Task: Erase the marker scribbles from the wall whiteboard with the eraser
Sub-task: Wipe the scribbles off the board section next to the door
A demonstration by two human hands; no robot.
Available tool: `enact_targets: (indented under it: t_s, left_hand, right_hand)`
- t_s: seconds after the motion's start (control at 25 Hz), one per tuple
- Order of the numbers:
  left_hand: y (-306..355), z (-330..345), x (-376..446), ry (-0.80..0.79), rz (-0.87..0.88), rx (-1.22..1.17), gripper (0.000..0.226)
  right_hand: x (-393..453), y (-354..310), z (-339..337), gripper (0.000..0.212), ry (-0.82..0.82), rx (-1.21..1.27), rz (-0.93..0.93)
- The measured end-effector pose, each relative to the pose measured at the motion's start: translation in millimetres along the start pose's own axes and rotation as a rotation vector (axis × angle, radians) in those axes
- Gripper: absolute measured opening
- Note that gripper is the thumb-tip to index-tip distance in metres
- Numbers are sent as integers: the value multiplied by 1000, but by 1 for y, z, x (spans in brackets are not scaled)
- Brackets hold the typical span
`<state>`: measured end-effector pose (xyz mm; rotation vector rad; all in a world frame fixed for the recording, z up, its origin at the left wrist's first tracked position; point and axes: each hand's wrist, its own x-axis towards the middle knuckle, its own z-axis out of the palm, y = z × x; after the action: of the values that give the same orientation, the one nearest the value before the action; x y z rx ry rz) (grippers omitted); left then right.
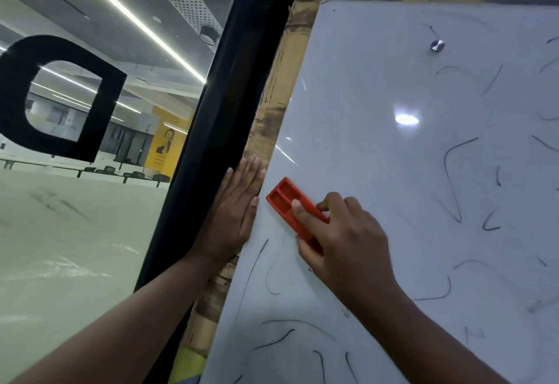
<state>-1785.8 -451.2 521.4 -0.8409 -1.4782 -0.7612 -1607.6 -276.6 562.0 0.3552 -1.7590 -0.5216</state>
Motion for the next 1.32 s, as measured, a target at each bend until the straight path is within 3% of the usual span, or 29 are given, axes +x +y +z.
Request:
enact_targets:
  t_s: [0.28, 0.48, 0.6, 0.8, 0.96, 1.04, 1.2, 1.32]
  left_hand:
    - [1, 1, -11, 18, 9, -1, 53]
    - [-3, 3, -21, 31, 10, -27, 55]
    - [-5, 5, -21, 43, 16, -30, 53]
    - [-6, 5, -26, 21, 27, -15, 54]
    - [-4, 5, -40, 28, 11, -42, 53]
    - [-2, 6, -48, 34, 2, -76, 52]
    - [-1, 7, -73, 32, -20, -107, 52]
    - [0, 9, -93, 16, -36, -127, 51]
  right_hand:
    - [-21, 64, -37, 57, 115, -26, 331]
    - [-33, 41, -23, 60, 136, -9, 408]
    - [-26, 6, -1, 57, 128, 43, 346]
    - [-48, -55, 21, 59, -23, 58, 138]
    - [-72, -64, 14, 61, -78, 35, 110]
    - [-79, -48, 6, 60, -25, 1, 216]
    - [-119, -28, -19, 60, 130, -56, 684]
    - [-146, -50, -17, 60, 193, -26, 836]
